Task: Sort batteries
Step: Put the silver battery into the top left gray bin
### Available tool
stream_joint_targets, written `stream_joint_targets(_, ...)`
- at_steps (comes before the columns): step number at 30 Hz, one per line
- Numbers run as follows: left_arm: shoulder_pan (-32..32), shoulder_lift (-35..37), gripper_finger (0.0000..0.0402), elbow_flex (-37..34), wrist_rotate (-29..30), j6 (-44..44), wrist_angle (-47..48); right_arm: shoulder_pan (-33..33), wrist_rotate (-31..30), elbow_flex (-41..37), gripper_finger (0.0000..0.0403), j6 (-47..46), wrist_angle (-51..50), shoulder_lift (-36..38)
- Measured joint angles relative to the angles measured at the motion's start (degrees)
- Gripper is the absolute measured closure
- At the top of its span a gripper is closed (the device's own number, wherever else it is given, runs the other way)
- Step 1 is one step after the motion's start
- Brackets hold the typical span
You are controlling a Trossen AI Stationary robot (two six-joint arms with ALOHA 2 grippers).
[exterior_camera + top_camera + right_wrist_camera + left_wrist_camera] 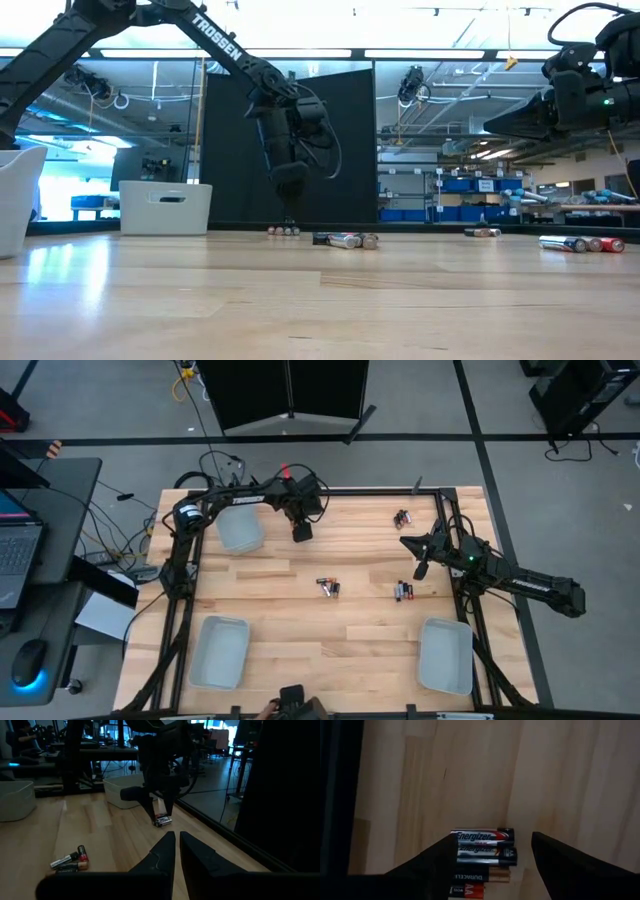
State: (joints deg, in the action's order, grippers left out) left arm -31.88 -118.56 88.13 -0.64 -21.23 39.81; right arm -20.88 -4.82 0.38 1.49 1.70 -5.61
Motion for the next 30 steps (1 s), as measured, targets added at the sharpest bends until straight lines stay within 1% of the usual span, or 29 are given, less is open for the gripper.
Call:
stream_joint_targets(14,-0.4,0.0,0.0139,-0.3,-0.3,-1.0,-1.5,0.0,0.0,0.0,0.0364,0.0,0.0,0.0)
stream_joint_targets(30,-0.8,-2.8,0.0139,-0.3,-1.0,-1.4,-1.0,0.0,0.0,0.0,0.0364,0.0,0.0,0.0)
